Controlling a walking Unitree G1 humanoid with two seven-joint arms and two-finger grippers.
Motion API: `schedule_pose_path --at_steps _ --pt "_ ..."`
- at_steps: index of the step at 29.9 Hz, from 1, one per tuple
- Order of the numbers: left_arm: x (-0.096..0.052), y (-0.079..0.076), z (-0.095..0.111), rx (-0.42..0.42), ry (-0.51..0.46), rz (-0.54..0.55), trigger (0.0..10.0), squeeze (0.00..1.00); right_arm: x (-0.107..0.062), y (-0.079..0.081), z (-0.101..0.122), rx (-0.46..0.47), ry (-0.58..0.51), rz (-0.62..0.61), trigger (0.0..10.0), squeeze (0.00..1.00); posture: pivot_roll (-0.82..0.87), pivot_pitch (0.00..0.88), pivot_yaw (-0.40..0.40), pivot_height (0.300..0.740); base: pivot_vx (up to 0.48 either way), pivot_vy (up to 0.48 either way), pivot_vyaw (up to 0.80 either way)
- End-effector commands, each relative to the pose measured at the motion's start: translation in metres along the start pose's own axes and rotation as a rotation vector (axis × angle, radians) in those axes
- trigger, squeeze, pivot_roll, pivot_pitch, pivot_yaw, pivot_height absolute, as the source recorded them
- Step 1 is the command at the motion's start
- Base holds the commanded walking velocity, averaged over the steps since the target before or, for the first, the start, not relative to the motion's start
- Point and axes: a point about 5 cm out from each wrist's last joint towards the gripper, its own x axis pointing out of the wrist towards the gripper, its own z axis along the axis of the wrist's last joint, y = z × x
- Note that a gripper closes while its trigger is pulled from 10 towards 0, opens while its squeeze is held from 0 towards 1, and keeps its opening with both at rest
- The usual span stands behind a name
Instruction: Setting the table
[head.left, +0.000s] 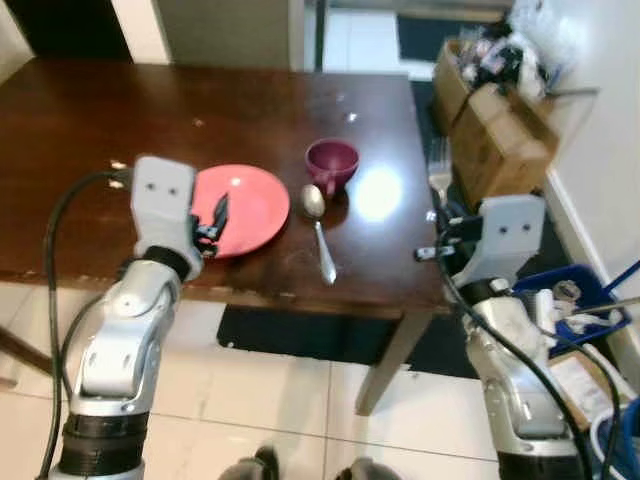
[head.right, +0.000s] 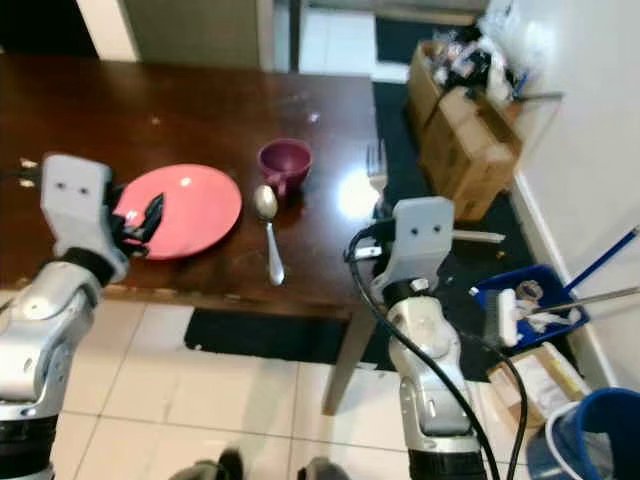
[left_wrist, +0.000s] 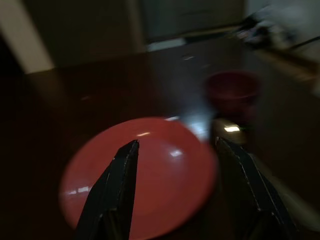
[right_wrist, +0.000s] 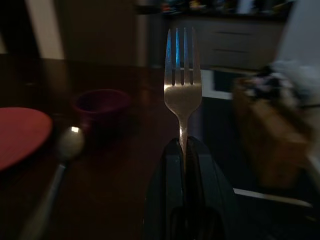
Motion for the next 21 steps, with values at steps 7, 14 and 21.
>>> schedule_pose_path --at_steps 7,14,21 --pt "-0.0007 0.0010 -0.0021 0.014 0.011 -0.002 10.0 0.00 -0.0029 -0.0009 -0.0041 0.023 0.011 -0.012 10.0 0.00 -0.09 0.018 0.038 0.740 -0.412 0.000 0.00" --pt "-0.0004 0.0009 -0.0024 0.015 0.011 -0.003 10.0 0.00 -0.0030 -0.0008 -0.0046 0.050 0.011 -0.013 10.0 0.00 -0.09 0.018 0.038 0.740 -0.412 0.000 0.00" --pt "-0.0004 0.0006 -0.0026 0.014 0.011 -0.004 10.0 0.00 -0.0034 0.0014 -0.0038 0.082 0.009 -0.001 10.0 0.00 -0.09 0.018 0.038 0.740 -0.411 0.000 0.00"
